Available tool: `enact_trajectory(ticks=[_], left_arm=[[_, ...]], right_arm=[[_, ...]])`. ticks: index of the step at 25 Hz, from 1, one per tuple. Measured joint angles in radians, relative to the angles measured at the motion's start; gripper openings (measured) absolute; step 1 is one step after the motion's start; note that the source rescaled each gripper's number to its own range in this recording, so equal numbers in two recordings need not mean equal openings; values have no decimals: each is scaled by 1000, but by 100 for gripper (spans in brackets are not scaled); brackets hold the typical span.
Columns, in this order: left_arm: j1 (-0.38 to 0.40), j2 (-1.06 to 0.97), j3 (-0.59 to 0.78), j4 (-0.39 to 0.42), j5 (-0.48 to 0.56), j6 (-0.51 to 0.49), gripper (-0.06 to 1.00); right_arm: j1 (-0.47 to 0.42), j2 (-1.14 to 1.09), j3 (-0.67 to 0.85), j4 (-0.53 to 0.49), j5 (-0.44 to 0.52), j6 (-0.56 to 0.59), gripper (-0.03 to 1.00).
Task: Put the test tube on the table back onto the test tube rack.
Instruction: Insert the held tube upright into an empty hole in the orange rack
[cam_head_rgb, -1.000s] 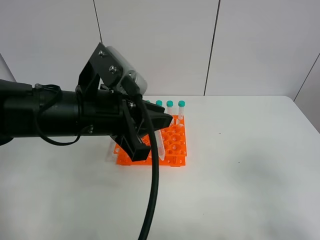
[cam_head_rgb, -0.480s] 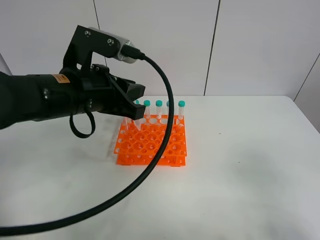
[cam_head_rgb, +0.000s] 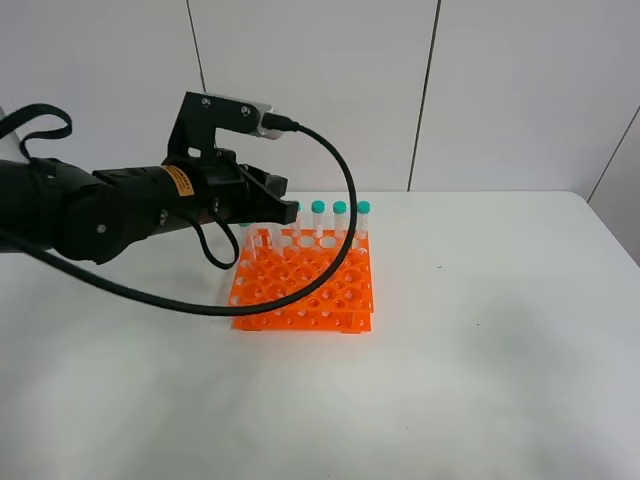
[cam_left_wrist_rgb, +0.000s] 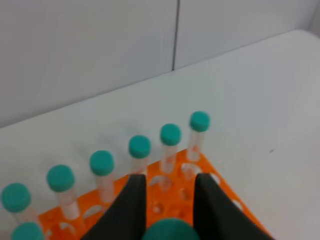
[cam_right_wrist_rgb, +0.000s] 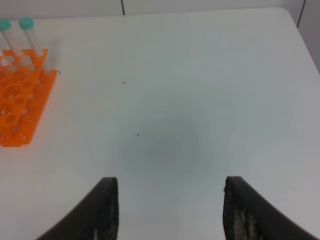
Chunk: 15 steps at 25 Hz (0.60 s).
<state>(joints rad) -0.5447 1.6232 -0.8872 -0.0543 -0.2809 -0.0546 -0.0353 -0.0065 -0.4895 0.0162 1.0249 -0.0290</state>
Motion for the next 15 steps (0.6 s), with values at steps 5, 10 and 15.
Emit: enact_trajectory(ticks=[5,10,15], left_arm=[[17,77,-91,-44,20,85,0],[57,158,-181,-48,87,93,0],[82,208,-225,-47,98,95,0]], right_arm=[[0,0,0,0,0,0,47],[0,0,0,0,0,0,47],[0,0,0,0,0,0,47]])
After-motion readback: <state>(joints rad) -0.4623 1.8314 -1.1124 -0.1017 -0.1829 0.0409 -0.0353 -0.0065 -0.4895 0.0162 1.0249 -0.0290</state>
